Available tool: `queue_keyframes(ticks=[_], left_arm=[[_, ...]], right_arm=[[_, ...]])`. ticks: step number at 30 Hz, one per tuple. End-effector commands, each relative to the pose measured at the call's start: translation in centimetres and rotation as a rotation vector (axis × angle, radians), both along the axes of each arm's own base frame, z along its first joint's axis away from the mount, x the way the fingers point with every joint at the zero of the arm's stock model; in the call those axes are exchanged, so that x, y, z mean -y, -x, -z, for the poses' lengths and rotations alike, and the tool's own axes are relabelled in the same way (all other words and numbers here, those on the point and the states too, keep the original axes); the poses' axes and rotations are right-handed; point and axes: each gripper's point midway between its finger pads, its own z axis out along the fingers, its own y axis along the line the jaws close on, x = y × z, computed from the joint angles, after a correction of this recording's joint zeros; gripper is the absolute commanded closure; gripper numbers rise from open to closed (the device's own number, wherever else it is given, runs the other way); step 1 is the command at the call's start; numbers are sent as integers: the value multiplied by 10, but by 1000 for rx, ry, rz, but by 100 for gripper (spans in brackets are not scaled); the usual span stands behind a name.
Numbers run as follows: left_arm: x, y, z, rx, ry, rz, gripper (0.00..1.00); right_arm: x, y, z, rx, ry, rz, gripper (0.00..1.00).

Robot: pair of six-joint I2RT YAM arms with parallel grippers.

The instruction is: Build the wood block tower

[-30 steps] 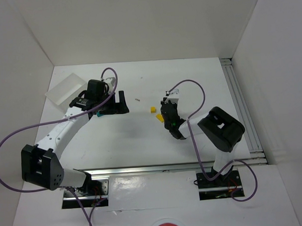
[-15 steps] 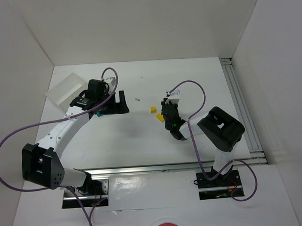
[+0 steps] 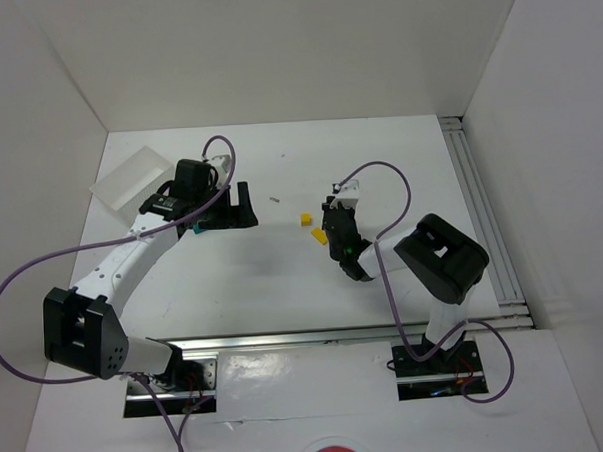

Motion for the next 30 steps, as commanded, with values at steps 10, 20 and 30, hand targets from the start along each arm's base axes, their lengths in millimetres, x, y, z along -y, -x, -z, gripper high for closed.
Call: queue_keyframes(ticks=[10, 20, 30], left_arm=[[-2, -5, -1, 26, -11, 10, 0], [-2, -5, -1, 26, -11, 10, 0], [-2, -5, -1, 26, -11, 10, 0]], right_arm=[[-4, -11, -17, 73, -77, 24, 99], [-5, -12, -13, 60, -76, 25, 99], [-5, -9, -8, 49, -60, 37, 82]])
